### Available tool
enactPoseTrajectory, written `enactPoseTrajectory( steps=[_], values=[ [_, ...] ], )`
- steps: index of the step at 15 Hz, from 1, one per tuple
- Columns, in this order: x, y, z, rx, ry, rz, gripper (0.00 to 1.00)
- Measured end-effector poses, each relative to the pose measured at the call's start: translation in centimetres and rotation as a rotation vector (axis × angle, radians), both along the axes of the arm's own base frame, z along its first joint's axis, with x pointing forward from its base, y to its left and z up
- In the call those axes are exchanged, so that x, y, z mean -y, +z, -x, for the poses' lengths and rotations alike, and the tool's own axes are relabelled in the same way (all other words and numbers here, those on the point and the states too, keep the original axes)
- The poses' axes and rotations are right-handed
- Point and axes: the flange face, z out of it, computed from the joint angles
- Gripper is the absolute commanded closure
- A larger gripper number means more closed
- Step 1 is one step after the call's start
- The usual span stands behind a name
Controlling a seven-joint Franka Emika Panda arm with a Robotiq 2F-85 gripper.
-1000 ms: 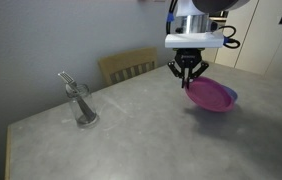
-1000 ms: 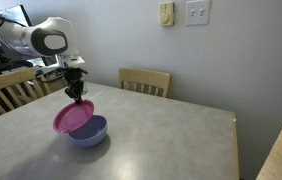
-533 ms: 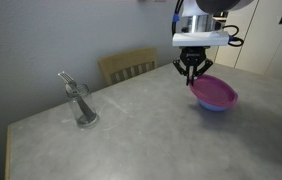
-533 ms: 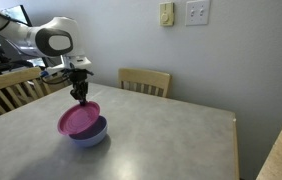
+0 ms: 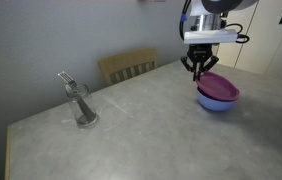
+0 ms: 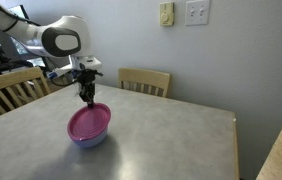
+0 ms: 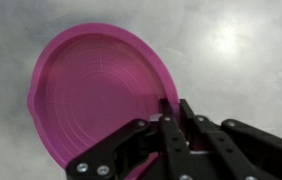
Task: Place the pink plate on the blue bowl
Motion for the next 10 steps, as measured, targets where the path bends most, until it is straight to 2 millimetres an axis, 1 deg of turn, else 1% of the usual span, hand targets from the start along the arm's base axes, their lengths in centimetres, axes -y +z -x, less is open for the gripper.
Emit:
enactPoseTrajectory(
  steps=[2,4,10],
  values=[
    [0.5,0.0,0.0,-0.001,0.030,-0.003,0.97],
    [0.4,-0.1,0.1,-0.007,0.063,-0.010,0.97],
    [-0.8,-1.0,0.9,-0.080,0.118,-0.044,0.97]
  ],
)
